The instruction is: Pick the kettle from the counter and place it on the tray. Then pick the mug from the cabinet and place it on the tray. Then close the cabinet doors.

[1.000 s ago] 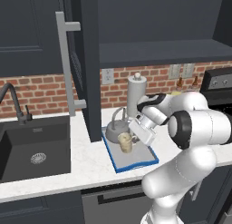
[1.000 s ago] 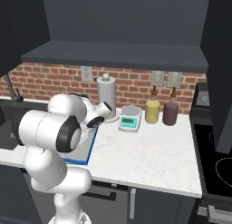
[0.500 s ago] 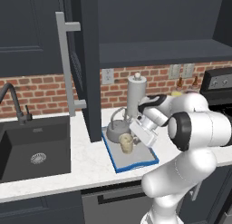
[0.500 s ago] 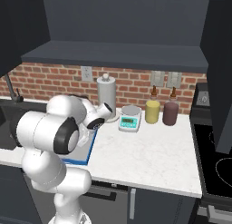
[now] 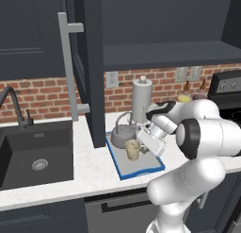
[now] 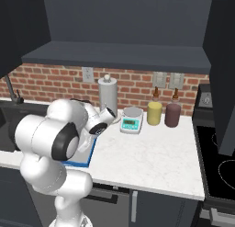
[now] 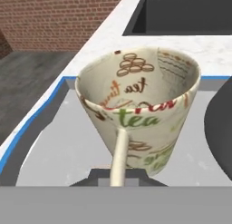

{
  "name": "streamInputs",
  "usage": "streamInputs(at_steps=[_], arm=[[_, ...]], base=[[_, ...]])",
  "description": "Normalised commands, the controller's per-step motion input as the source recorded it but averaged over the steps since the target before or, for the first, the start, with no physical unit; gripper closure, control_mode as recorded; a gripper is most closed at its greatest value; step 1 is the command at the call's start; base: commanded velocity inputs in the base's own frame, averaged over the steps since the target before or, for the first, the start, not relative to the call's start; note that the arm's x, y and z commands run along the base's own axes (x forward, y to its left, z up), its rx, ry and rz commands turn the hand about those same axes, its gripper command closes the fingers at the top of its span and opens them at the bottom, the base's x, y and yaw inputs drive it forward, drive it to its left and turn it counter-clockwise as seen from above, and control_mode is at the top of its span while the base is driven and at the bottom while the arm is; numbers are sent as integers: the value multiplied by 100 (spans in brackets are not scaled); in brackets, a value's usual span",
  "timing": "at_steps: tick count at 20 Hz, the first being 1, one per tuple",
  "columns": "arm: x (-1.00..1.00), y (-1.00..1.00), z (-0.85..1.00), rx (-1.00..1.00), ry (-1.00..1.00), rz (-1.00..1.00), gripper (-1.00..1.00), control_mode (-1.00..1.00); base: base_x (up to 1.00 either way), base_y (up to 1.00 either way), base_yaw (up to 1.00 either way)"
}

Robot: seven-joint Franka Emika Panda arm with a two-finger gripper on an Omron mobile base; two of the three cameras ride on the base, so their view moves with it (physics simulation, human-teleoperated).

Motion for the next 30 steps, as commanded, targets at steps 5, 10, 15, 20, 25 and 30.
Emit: streamInputs(at_steps=[5, 10, 15, 20, 25, 30], arm=[[3, -12, -3, -5, 12, 0, -100, -100], [-4, -20, 3, -3, 2, 0, -100, -100], [-4, -7, 13, 0, 0, 0, -100, -100], [-12, -6, 33, 1, -2, 0, -100, -100], [-38, -7, 62, 7, -7, 1, -100, -100], [-64, -5, 52, 4, -9, 0, -100, -100]], base=[[0, 0, 0], [0, 0, 0], [0, 0, 0], [0, 0, 0], [0, 0, 0], [0, 0, 0]])
